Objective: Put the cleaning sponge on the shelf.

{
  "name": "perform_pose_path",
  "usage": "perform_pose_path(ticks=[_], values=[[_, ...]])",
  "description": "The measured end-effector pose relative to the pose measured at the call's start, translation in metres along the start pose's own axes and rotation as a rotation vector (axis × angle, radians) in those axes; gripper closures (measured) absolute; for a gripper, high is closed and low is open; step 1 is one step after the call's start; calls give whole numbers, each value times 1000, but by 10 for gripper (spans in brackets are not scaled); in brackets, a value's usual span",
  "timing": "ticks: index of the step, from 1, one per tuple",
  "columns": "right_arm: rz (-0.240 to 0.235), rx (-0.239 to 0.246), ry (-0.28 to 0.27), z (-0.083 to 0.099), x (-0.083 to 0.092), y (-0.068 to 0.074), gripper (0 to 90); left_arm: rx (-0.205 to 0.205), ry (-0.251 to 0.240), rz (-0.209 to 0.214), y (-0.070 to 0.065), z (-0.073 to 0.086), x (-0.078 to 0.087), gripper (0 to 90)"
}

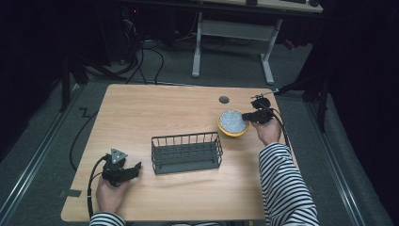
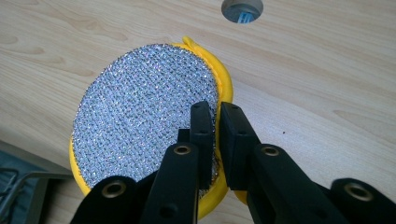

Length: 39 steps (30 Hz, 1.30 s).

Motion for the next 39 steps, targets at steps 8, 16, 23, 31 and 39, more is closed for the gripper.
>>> perform_pose_path(ticks=[8, 16, 23, 31, 39], values=[[-10, 35, -38, 1, 18, 3, 845, 0, 0, 0, 0, 0, 0, 281], [-30, 70, -82, 3, 36, 10, 846, 0, 0, 0, 0, 0, 0, 281], [-57, 115, -129, 1, 54, 23, 846, -1, 0, 0, 0, 0, 0, 281], [-107, 198, -169, -4, 72, 48, 846, 1, -1, -2, 0, 0, 0, 281], [-160, 281, -181, -8, 77, 80, 846, 1, -1, -1, 0, 0, 0, 281]])
Point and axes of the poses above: each handheld gripper's, and its own axes: x roughly backward along the jaws, z roughly out of its underside, y roughly to its left, the point moved 1 cm from there along -x, roughly forward along the jaws, and after that the axes turned 6 degrees about y, right-handed, at the moved point
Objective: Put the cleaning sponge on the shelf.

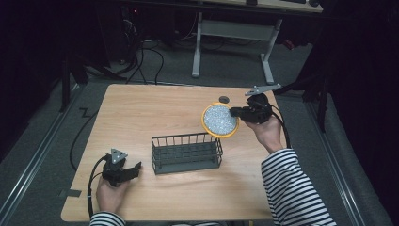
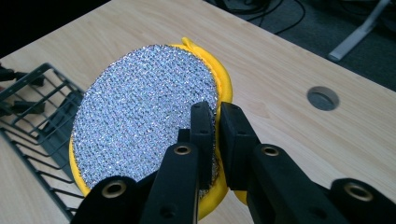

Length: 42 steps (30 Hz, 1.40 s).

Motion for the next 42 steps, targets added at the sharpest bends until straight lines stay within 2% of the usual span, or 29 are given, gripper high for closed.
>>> perform_pose_path(ticks=[4, 7, 17, 32, 42], values=[[-15, 24, 11, -2, -7, 10, 846, 0, 0, 0, 0, 0, 0, 281], [-47, 41, 15, -3, -17, 21, 846, 0, 0, 0, 0, 0, 0, 281], [-77, 78, 31, 1, -37, 39, 844, 0, 0, 0, 0, 0, 0, 281], [-58, 122, 34, 11, -51, 51, 842, 1, 0, -1, 0, 0, 0, 281], [-43, 139, 42, 18, -56, 53, 840, 1, 0, -1, 0, 0, 0, 281]])
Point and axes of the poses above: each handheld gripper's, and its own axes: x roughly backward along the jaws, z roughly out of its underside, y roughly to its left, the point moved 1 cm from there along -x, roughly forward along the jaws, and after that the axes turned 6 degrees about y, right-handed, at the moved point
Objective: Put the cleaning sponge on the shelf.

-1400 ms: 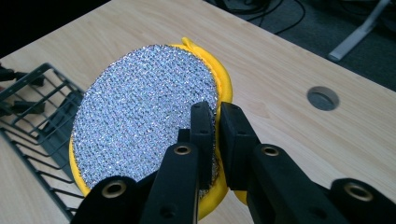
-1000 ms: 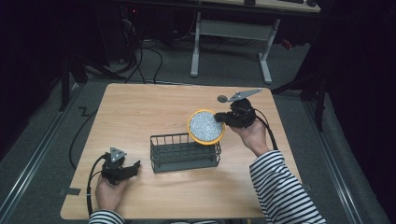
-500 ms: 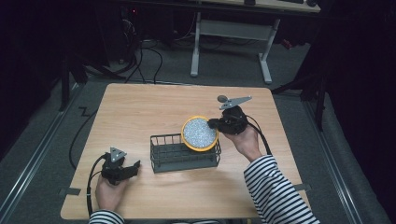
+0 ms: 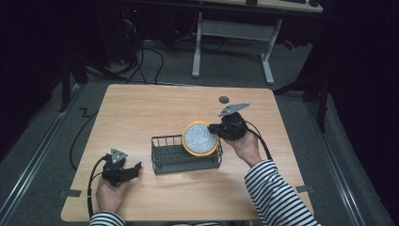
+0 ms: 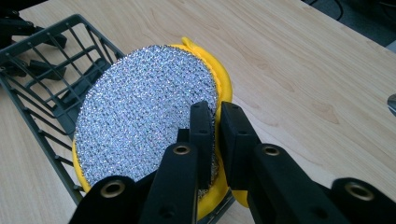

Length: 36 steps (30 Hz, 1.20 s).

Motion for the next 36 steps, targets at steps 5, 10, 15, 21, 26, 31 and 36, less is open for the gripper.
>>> perform_pose_path(ticks=[5, 10, 15, 21, 26, 31, 36], values=[[14, 19, 2, 2, -2, 2, 837, 1, 0, 0, 0, 0, 0, 282], [17, 25, 5, 2, -2, 3, 837, 1, 0, 0, 0, 0, 0, 281], [27, 47, 17, 4, -4, 6, 838, 1, 0, 0, 0, 0, 0, 282], [32, 68, 40, 4, -3, 8, 841, -1, 2, 1, 0, 0, 0, 282], [26, 75, 50, 6, -3, 10, 882, 0, 1, 2, 0, 0, 0, 282], [17, 66, 49, 5, -5, 10, 884, 1, 1, 1, 0, 0, 0, 282], [8, 65, 48, 6, -5, 11, 884, 1, -1, 1, 0, 0, 0, 282]])
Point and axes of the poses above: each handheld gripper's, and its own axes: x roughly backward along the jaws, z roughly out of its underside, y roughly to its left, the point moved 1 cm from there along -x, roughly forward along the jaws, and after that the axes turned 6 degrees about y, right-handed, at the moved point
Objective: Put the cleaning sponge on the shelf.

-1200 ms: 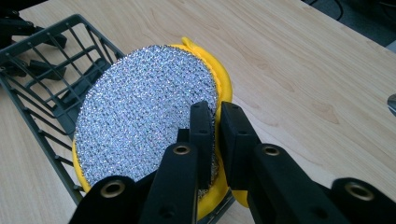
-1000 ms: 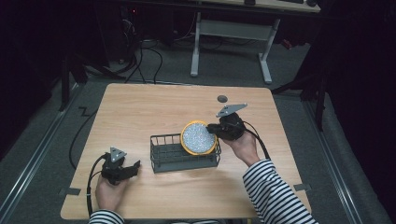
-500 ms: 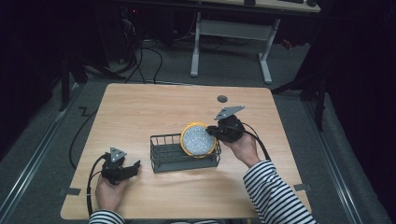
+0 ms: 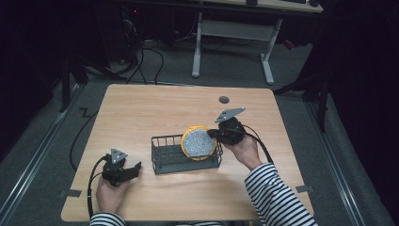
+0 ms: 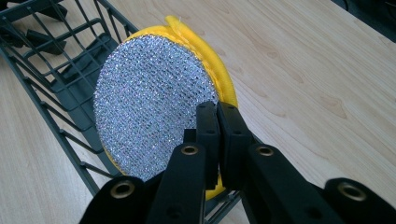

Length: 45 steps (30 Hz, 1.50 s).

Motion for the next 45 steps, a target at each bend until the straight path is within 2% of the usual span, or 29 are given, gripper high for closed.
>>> perform_pose_path(ticks=[5, 13, 20, 21, 24, 26, 30, 31, 32, 33, 45], values=[[-13, 2, 14, 0, -4, 2, 884, 0, 0, 0, 0, 0, 0, 282], [-25, -12, 1, 1, -3, 3, 865, 0, 1, 1, 0, 0, 0, 282], [-47, -57, -45, 5, 0, 2, 815, 0, 1, 1, 0, 0, 0, 282], [-53, -75, -50, 7, 1, 0, 780, 0, 0, 0, 0, 0, 0, 282], [-51, -89, -67, 7, 3, -1, 752, -1, 2, 1, 0, 0, 0, 282], [-47, -102, -100, 6, 10, -2, 691, -1, 2, 2, 0, 0, 0, 282], [-35, -122, -110, 6, 15, -4, 644, 0, 1, 2, 0, 0, 0, 281], [-23, -149, -114, 8, 19, -8, 610, 0, 0, 2, 0, 0, 0, 281], [-23, -149, -114, 8, 19, -8, 610, 0, 0, 2, 0, 0, 0, 281], [-11, -180, -120, 9, 22, -12, 579, 0, 0, 2, 0, 0, 0, 281], [61, -265, -198, 25, 57, -30, 516, 0, 0, 2, 0, 0, 0, 281]])
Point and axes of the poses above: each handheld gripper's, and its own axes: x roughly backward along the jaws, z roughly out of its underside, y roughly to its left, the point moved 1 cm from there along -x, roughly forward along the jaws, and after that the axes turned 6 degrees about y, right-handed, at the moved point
